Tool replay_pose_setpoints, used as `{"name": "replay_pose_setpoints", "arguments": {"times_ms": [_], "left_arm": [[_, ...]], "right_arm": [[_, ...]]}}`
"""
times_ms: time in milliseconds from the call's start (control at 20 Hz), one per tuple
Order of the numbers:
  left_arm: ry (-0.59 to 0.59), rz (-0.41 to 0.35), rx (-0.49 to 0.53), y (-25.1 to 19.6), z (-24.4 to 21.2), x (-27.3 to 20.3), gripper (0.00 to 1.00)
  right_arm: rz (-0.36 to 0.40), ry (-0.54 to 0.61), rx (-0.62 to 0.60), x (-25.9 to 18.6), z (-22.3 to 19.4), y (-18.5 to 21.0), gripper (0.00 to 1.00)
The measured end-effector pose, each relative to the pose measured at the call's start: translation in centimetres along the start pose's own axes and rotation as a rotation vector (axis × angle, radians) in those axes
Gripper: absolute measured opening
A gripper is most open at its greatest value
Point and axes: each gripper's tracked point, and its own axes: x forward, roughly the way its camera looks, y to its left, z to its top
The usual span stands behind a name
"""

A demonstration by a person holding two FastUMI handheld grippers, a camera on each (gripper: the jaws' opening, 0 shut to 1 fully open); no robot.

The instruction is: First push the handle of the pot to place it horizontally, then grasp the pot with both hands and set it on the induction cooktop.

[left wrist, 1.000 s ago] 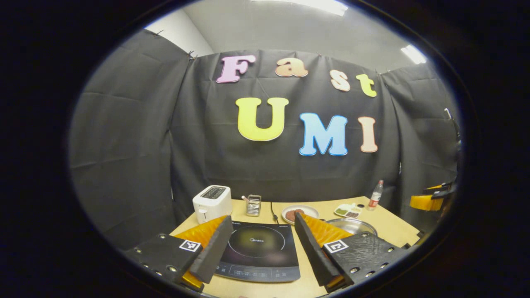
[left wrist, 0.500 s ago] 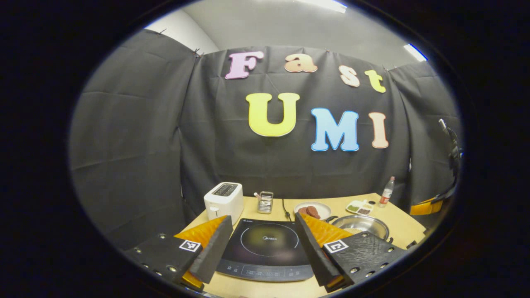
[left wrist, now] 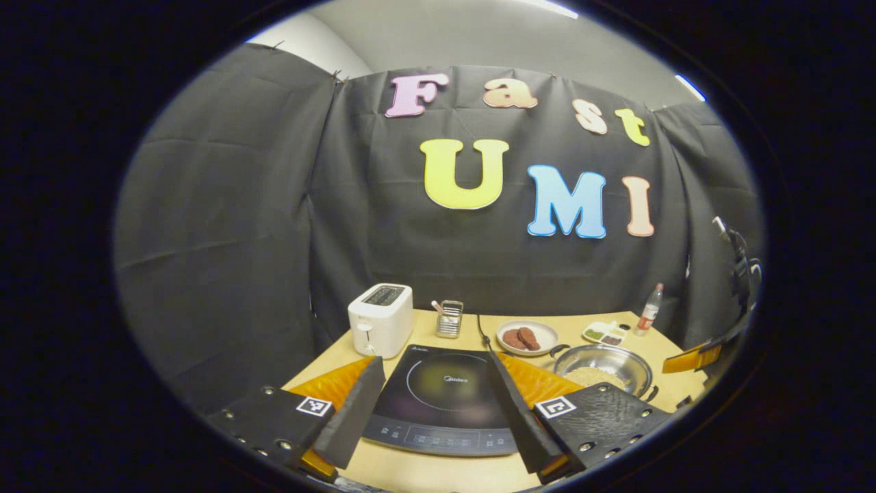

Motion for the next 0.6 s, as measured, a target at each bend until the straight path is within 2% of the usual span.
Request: {"name": "replay_pose_setpoints", "arguments": {"times_ms": [100,350,500,600], "left_arm": [[0.006,0.026,0.013,1.3,-0.4,0.3,0.92],[0.032,0.078,0.018,2.9,-0.5,0.8,0.92],[0.068,0.106,0.018,2.3,-1.3,1.1,0.92],[0.097,0.106,0.006,0.8,-2.0,1.1,0.88]], "right_arm": [[-0.002,0.041,0.006,0.7,-1.0,-0.2,0.02],[0.032,0.138,0.034,2.5,-3.8,-0.6,0.02],[0.065,0.191,0.023,3.6,-5.4,-0.8,0.02],[0.068,0.218,0.005,4.7,-6.2,-1.6,0.01]]}}
